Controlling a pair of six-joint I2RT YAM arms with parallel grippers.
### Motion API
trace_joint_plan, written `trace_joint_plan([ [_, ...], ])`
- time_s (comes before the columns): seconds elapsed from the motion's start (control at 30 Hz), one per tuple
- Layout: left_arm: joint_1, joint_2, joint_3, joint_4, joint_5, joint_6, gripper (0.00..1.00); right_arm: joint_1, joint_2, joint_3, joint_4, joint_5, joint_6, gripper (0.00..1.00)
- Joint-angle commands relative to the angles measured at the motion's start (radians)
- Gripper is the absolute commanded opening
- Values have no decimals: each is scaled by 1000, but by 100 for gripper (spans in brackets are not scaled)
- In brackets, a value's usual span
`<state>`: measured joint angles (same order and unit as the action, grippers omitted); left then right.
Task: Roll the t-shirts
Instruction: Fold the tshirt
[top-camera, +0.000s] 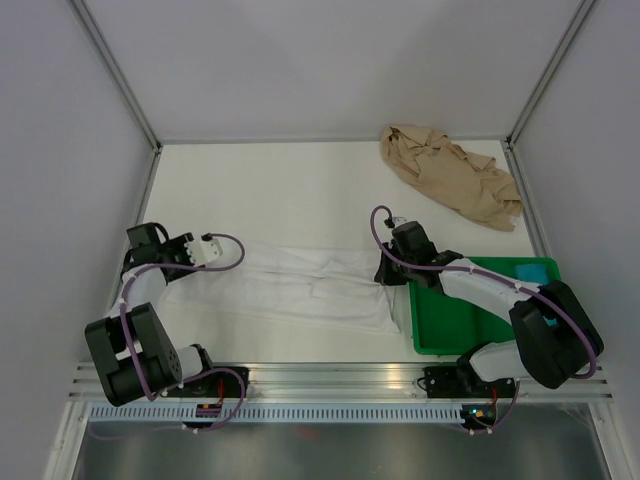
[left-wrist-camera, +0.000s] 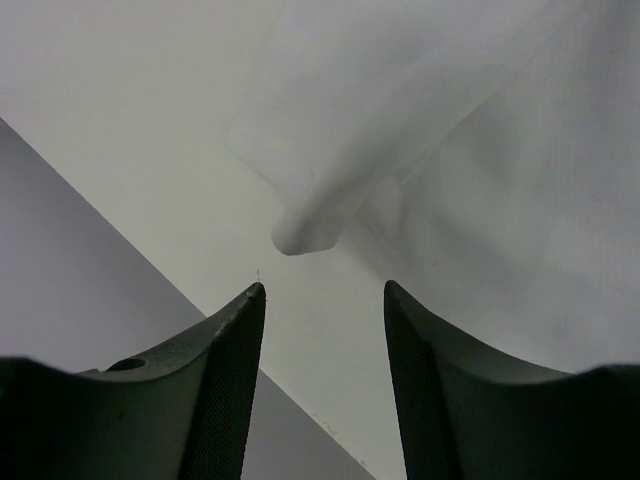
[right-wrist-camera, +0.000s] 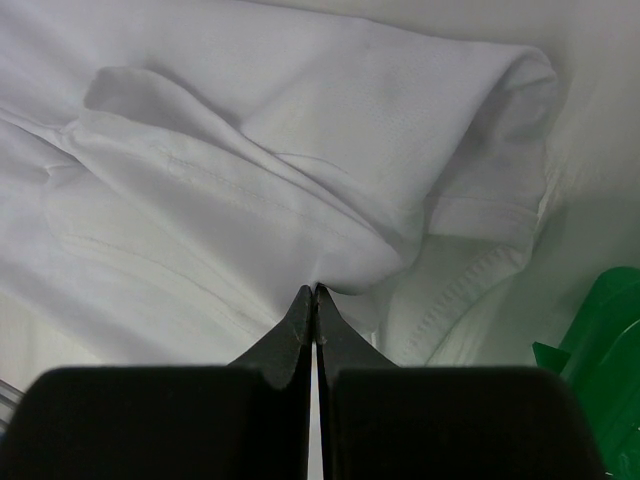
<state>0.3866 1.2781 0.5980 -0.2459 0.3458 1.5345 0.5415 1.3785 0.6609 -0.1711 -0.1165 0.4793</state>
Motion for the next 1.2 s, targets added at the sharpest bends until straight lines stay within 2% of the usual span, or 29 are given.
trace_joint_plan([
  [0.0,6,-36,109,-179,31,29,55,6,5,14,35,3,5,0],
  [0.03,5,-36,135,-260,57,16,52,5,7,14,38,2,5,0],
  [0.13,5,-43,221,-360,172,-65,44,6,7,14,38,1,2,0],
  [0.17,2,-45,249,-359,202,-95,40,5,5,13,39,3,2,0],
  [0.2,0,-42,261,-349,232,-184,31,5,7,13,42,3,4,0],
  [0.27,-40,-8,273,-274,248,-351,24,5,7,8,48,3,5,0],
  [0.3,-60,10,267,-244,224,-381,19,6,7,6,53,3,5,0],
  [0.33,-80,38,255,-206,158,-411,17,5,8,6,53,3,7,0],
  [0.37,-113,52,211,-79,118,-472,17,6,10,5,59,3,8,0],
  [0.47,-137,108,148,145,-28,-559,15,6,11,5,61,3,10,0],
  [0.6,-132,181,155,154,-128,-542,7,5,17,3,64,6,10,0],
  [0.7,-123,173,105,137,-131,-499,3,6,27,2,70,5,13,0],
  [0.87,-121,135,3,129,-79,-465,2,5,25,-10,81,12,18,0],
  [1.1,-106,185,-47,289,-136,-520,2,5,24,-14,79,23,16,0],
  [1.17,-103,190,-35,303,-143,-543,5,5,31,-11,81,23,15,0],
])
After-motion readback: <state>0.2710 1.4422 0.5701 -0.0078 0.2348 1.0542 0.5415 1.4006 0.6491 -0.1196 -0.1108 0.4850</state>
